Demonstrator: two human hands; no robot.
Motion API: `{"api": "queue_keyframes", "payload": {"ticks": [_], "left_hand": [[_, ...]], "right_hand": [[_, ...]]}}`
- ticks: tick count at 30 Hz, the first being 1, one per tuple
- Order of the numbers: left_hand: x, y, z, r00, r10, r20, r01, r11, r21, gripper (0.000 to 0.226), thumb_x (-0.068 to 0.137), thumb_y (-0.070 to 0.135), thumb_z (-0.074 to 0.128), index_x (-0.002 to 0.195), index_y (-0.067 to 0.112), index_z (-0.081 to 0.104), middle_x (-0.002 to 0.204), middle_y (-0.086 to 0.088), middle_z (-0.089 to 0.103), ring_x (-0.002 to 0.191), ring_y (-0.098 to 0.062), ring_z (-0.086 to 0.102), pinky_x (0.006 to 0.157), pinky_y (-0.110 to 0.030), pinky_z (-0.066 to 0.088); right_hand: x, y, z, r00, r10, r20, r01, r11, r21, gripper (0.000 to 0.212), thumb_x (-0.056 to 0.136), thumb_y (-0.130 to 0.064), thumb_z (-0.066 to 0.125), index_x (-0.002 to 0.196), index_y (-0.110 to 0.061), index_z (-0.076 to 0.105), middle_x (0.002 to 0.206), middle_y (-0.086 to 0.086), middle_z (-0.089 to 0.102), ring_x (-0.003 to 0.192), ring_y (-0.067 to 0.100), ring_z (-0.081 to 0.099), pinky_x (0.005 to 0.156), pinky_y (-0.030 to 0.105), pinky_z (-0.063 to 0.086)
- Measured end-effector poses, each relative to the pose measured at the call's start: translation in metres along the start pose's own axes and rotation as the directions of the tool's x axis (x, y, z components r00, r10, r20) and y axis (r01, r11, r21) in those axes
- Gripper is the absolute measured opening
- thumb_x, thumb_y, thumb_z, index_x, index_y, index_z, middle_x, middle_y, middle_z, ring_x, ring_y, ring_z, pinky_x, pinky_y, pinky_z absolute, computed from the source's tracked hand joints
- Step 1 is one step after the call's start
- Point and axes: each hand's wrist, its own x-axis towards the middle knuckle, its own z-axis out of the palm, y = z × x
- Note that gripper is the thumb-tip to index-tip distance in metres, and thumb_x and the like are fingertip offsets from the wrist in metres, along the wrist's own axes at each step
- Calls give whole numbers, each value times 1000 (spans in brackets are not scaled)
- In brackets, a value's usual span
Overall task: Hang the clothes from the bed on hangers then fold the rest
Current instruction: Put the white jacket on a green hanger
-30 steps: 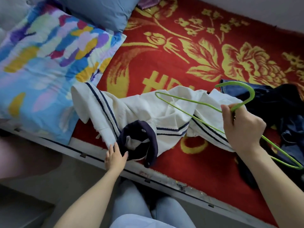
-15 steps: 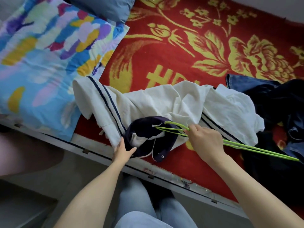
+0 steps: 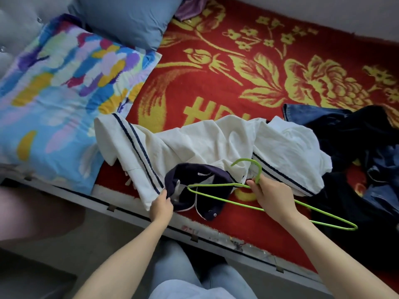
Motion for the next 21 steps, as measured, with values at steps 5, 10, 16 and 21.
{"api": "queue_keyframes", "payload": {"ticks": [5,10,16,21], "left_hand": [[-32,47,-52,934,350,-74,-307,892,332,35,96,8,35,126,16,49,87,-11,63,81,-31,59,62,-34,42],[-80,127,-121,729,661,-178,-537,714,448,36,90,4,48,124,9,57,77,-15,69,69,-35,65,53,-35,46],[-138,221,-197,369,868,-332,-613,496,615,23,54,-4,73,74,8,73,43,-9,57,33,-26,52,28,-24,36],[-171,264,-238,114,924,-364,-719,330,612,27,60,26,74,84,14,76,72,-6,71,65,-23,67,49,-33,54]], "right_hand": [[11,-16,-18,993,-114,-15,115,992,58,31,90,-24,61,66,-7,53,51,11,58,44,30,57,44,27,28],[27,-48,-49,937,-172,-303,220,967,131,37,82,-24,61,52,-6,50,37,3,47,30,24,46,34,19,24],[56,-59,-107,887,50,-459,256,774,580,39,91,-7,58,58,-14,37,46,1,40,43,15,34,48,32,29],[65,-64,-158,825,254,-505,312,541,781,45,93,-8,54,54,-19,36,46,-8,39,44,6,37,48,17,27]]}}
